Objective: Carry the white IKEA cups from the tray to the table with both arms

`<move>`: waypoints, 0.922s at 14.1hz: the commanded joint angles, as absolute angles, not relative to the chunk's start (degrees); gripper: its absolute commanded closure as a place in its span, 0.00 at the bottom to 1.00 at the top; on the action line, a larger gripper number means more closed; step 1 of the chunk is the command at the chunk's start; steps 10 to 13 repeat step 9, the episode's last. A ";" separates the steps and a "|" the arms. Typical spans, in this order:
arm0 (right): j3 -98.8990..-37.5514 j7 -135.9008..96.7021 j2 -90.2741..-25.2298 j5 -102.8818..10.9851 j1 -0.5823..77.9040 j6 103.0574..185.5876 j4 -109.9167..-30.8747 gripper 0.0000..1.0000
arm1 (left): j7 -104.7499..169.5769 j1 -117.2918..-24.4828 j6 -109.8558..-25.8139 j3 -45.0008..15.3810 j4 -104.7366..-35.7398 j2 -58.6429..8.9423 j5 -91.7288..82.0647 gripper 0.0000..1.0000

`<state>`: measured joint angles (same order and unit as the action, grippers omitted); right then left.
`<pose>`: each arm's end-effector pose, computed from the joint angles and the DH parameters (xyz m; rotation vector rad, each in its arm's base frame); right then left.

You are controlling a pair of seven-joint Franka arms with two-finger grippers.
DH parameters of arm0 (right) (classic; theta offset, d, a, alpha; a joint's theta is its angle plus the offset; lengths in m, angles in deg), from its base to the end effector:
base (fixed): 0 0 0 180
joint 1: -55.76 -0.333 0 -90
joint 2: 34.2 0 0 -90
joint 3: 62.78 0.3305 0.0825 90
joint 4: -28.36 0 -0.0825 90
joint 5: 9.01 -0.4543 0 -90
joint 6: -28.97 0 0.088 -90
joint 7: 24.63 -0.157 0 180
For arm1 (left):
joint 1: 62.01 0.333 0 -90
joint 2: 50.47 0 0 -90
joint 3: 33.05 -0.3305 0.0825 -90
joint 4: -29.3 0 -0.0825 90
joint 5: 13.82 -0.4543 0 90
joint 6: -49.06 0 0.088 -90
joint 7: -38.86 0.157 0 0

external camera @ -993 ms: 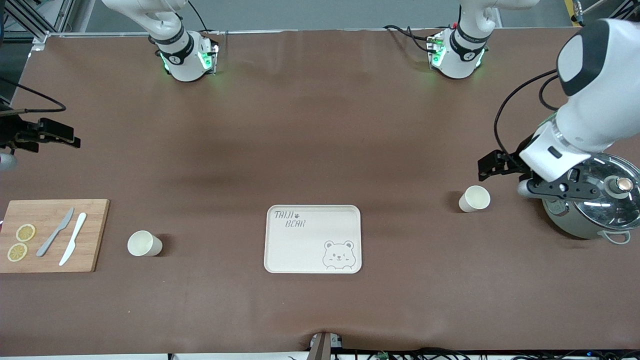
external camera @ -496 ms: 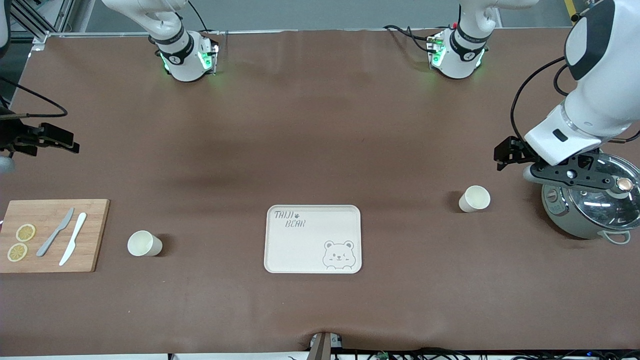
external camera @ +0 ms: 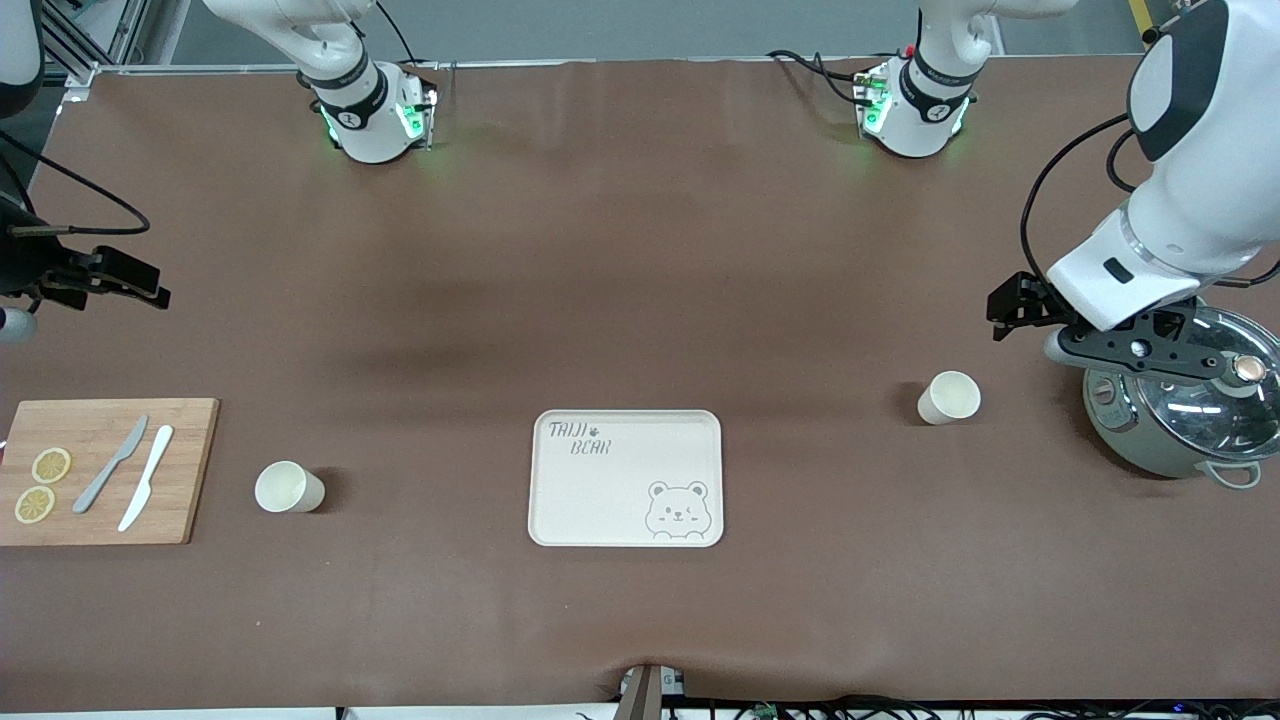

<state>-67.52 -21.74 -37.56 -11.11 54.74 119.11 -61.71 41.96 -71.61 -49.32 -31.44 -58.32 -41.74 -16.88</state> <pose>0.6381 -0.0346 0.5517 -3.1053 0.0243 0.0859 0.6745 -0.1248 0.5253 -3.0696 0.3954 -0.0601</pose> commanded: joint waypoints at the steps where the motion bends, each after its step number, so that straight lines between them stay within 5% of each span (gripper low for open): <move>1: -67.43 -22.79 -35.34 -10.51 54.53 120.02 -64.36 0.00 | 42.73 -70.89 -48.67 -30.67 -58.15 -42.12 -14.71 0.00; 13: -67.43 -22.79 -35.34 -10.51 54.44 119.76 -64.36 0.00 | 42.82 -70.89 -48.58 -30.76 -58.24 -41.95 -13.12 0.00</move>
